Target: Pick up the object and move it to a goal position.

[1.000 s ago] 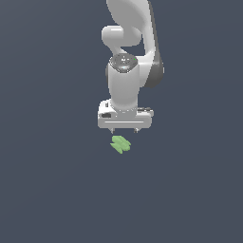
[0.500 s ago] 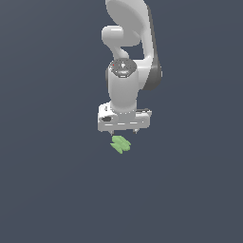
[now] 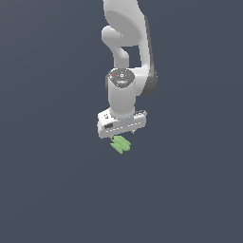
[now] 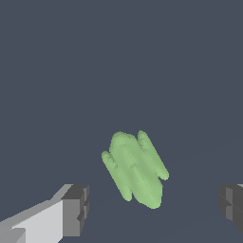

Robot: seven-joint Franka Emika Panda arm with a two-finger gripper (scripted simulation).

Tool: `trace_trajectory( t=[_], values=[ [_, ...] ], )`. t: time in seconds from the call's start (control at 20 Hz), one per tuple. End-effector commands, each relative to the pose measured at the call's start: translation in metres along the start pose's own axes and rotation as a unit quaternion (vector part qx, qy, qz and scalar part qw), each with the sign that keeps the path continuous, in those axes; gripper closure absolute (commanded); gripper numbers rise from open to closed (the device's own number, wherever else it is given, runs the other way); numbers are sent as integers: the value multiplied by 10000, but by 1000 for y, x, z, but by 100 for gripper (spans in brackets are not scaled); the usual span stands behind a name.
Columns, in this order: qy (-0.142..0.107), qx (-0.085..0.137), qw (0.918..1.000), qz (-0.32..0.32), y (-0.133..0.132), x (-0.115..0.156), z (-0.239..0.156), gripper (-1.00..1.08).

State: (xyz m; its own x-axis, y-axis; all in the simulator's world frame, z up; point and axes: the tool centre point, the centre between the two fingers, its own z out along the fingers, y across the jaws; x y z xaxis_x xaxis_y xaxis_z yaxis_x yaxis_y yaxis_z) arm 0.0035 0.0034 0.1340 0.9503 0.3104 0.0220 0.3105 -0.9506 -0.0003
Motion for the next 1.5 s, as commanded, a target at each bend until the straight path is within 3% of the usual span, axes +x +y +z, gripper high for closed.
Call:
trace_trajectory(
  t=[0.0,0.25,0.75,1.1,1.45],
  values=[
    [-20,-8,9993,-361,1,-3,9,-92],
    [-57,-11,9942,-1074,2,-9,27,-92],
    [-99,12,9763,-2162,2,-18,53,-92],
    [-106,25,9685,-2489,1,-21,60,-92],
    [-108,26,9682,-2497,1,-21,64,-92]
  ],
)
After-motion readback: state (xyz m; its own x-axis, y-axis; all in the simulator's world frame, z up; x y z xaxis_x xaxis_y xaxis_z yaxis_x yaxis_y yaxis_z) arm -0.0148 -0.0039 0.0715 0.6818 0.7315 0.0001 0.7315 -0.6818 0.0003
